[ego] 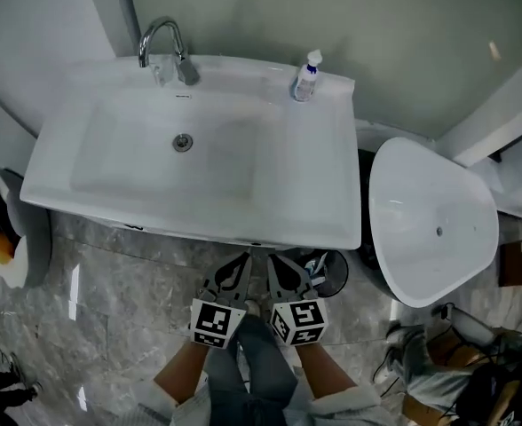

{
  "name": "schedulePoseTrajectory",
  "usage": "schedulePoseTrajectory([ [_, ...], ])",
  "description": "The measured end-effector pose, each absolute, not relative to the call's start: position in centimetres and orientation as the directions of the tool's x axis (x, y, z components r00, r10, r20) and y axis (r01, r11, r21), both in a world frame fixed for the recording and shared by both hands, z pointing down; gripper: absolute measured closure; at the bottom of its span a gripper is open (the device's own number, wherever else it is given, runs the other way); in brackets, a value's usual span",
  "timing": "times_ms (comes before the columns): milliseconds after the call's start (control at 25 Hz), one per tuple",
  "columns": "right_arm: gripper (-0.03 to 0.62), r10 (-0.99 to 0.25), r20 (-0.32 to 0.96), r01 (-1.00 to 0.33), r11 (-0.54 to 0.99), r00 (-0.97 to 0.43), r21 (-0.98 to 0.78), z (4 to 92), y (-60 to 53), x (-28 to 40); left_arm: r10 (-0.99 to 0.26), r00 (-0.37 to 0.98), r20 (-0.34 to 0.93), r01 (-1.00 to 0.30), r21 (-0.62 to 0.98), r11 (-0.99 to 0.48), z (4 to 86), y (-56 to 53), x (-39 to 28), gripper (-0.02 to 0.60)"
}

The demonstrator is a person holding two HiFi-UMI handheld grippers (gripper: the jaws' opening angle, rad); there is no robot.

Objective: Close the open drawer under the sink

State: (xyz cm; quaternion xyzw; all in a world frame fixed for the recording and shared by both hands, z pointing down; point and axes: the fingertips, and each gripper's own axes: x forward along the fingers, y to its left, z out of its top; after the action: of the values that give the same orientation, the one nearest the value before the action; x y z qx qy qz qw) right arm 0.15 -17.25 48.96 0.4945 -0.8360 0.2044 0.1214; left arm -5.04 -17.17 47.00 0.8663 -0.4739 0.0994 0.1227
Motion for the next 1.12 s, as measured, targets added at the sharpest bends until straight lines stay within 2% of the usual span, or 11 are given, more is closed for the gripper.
schedulePoseTrajectory([
  [280, 0.583, -0.784, 0.293, -0.836, 0.498, -0.548, -0.232, 38.5, -17.6, -0.6, -0.822, 0.535, 0.197, -0.845, 0.117, -0.522, 38.0, -16.7, -5.1, 0.566],
  [600, 0.585, -0.764, 0.25, -0.804, 0.574, -0.594, -0.156, 30.7, -17.4, -0.7, -0.81, 0.582, 0.078, -0.813, 0.084, -0.576, 27.9, -16.1, -4.1, 0.566],
  [960, 0.585, -0.729, 0.172, -0.749, 0.646, -0.662, -0.147, 24.3, -14.9, -0.8, -0.831, 0.556, -0.012, -0.827, 0.089, -0.554, 20.9, -13.4, -5.5, 0.566],
  [1120, 0.585, -0.713, 0.156, -0.73, 0.666, -0.683, -0.152, 22.8, -13.8, -0.6, -0.837, 0.547, -0.014, -0.833, 0.089, -0.546, 19.6, -12.7, -5.8, 0.566],
])
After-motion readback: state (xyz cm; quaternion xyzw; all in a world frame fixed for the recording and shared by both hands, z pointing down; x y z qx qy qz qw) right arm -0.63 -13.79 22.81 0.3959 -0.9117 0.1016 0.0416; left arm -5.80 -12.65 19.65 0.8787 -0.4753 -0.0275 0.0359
